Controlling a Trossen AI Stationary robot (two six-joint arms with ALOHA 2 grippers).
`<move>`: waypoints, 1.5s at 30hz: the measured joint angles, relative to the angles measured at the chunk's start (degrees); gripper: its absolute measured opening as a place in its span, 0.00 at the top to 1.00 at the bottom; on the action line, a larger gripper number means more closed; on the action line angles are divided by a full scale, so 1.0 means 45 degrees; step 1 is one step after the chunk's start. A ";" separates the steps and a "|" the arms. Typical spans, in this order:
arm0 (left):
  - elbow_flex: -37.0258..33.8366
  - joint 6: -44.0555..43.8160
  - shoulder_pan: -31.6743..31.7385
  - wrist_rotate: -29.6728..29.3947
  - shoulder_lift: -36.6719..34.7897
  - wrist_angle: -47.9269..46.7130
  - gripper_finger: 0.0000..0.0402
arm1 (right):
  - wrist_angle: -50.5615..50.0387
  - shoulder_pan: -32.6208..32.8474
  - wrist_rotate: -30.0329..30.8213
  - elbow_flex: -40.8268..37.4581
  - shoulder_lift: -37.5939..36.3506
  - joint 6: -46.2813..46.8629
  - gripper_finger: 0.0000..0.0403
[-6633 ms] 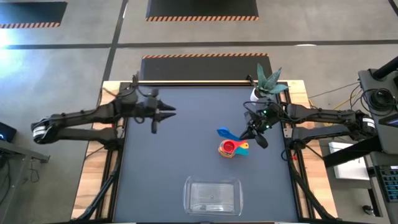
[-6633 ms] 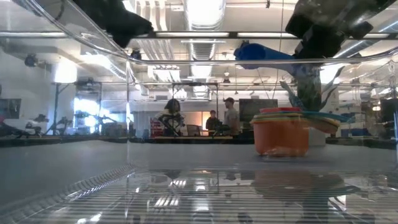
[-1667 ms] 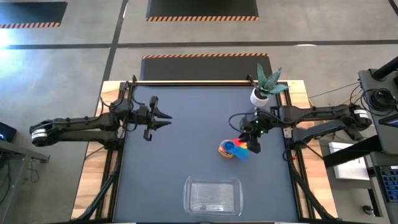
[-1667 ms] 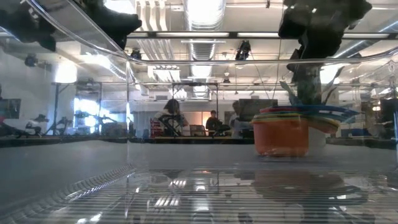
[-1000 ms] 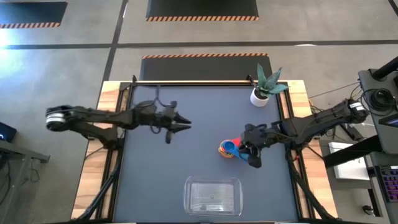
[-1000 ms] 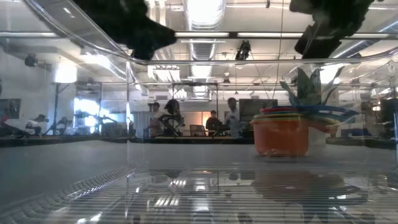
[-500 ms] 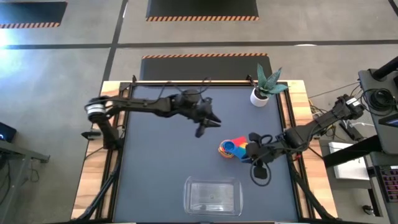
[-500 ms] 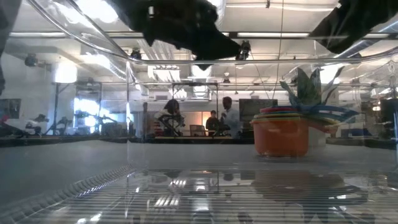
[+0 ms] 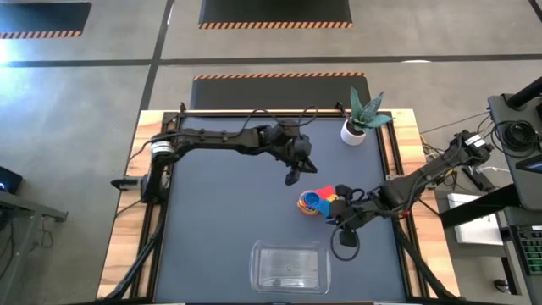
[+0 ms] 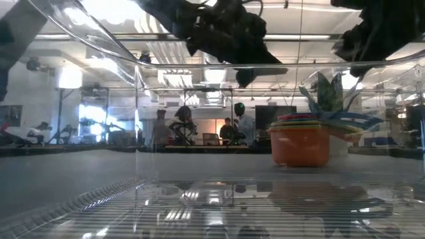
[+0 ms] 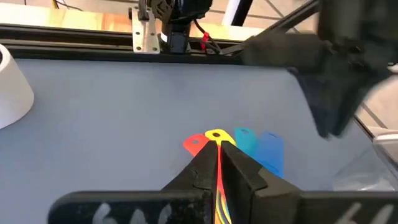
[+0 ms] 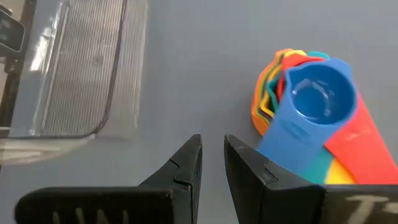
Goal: Nest measuring cups in basket
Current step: Put the all measuring cups into the bin
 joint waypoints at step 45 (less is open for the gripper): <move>0.3596 0.0461 -0.0071 -0.0152 0.2977 -0.4728 1.00 | -0.1700 0.0030 0.0209 0.1316 0.2582 0.0652 0.86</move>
